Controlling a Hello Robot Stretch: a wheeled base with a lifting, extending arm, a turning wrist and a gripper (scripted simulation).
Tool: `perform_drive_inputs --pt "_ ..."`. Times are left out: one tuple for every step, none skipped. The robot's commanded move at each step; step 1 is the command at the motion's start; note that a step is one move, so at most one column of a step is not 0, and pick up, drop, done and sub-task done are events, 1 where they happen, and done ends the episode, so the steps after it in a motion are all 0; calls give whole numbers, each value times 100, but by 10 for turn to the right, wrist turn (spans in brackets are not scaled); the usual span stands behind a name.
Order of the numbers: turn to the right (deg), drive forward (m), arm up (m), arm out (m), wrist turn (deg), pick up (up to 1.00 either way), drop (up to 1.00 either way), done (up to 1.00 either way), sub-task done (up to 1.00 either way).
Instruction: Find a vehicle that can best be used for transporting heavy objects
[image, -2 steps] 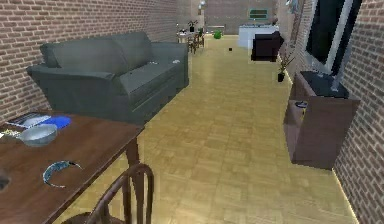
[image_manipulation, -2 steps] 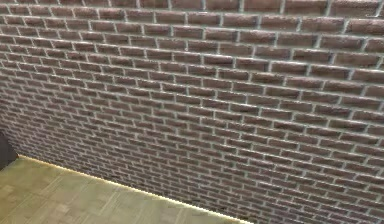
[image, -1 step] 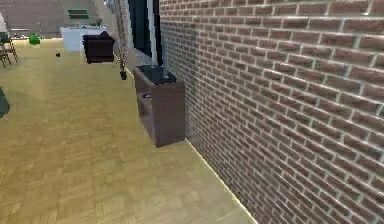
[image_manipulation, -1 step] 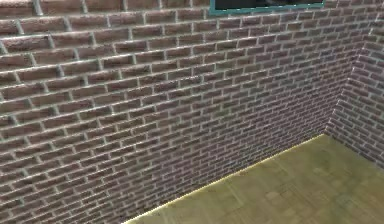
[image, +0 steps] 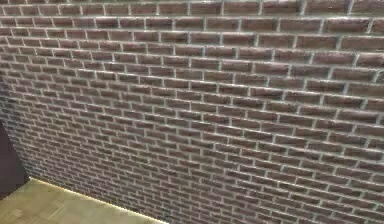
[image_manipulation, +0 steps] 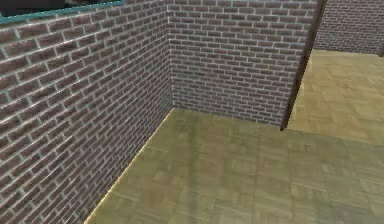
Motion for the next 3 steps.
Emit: perform_drive_inputs --pt "180 0 0 0 0 0 0 0 0" --pt "0 10 0 0 0 0 0 0 0" --pt "-450 0 0 0 0 0 0 0 0"
